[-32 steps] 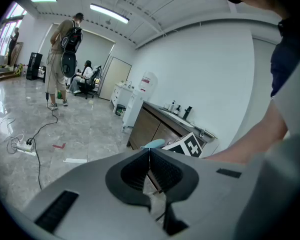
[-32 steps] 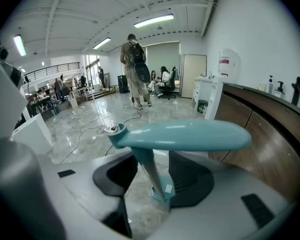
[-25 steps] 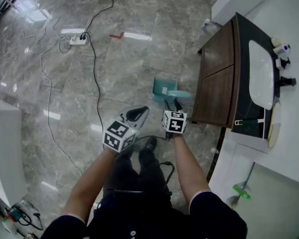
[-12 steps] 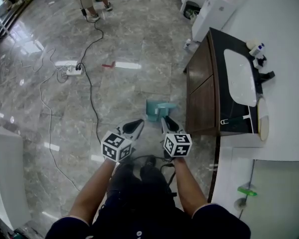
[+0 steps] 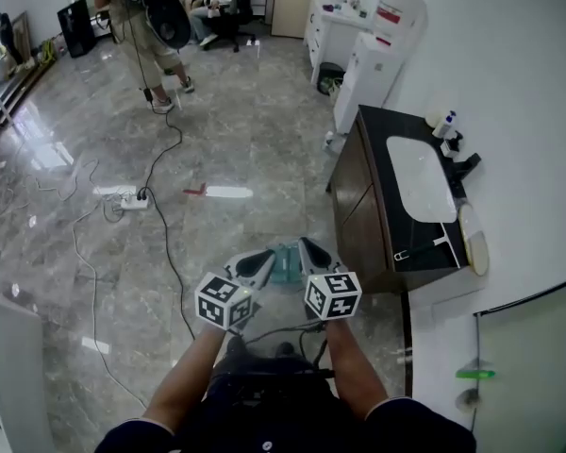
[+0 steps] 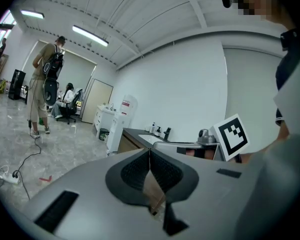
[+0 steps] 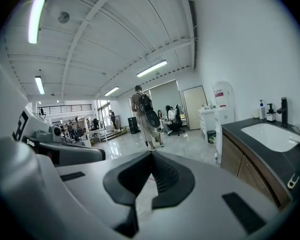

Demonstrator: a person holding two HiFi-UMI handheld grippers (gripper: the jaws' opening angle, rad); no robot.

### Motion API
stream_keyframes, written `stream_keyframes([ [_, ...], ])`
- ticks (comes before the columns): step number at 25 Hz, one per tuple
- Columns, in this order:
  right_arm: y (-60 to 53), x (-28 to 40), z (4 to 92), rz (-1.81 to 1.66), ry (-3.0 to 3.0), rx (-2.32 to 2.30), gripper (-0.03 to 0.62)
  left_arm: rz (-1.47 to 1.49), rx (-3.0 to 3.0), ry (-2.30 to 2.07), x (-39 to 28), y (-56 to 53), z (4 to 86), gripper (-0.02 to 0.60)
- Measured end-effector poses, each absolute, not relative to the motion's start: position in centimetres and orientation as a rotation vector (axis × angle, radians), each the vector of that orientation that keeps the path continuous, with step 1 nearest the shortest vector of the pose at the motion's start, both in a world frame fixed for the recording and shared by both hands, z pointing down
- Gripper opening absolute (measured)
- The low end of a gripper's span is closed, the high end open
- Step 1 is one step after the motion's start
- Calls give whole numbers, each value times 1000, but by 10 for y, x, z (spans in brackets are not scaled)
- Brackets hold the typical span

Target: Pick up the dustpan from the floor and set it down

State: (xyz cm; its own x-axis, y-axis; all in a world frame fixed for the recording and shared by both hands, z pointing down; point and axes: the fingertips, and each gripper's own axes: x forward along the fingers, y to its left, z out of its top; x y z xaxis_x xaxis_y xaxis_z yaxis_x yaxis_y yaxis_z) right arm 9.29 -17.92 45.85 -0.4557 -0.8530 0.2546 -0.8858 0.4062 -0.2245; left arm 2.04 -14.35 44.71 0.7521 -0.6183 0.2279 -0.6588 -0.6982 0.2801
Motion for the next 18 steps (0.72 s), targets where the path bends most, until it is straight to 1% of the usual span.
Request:
stream_keyframes([
  [9,-177,76,373,343,-2711,1530,8,98,2713,-933,32,-151,392,14],
  [18,-177,71,361,308,-2726,1531,8,69,2757,-899,34,-157,372,14],
])
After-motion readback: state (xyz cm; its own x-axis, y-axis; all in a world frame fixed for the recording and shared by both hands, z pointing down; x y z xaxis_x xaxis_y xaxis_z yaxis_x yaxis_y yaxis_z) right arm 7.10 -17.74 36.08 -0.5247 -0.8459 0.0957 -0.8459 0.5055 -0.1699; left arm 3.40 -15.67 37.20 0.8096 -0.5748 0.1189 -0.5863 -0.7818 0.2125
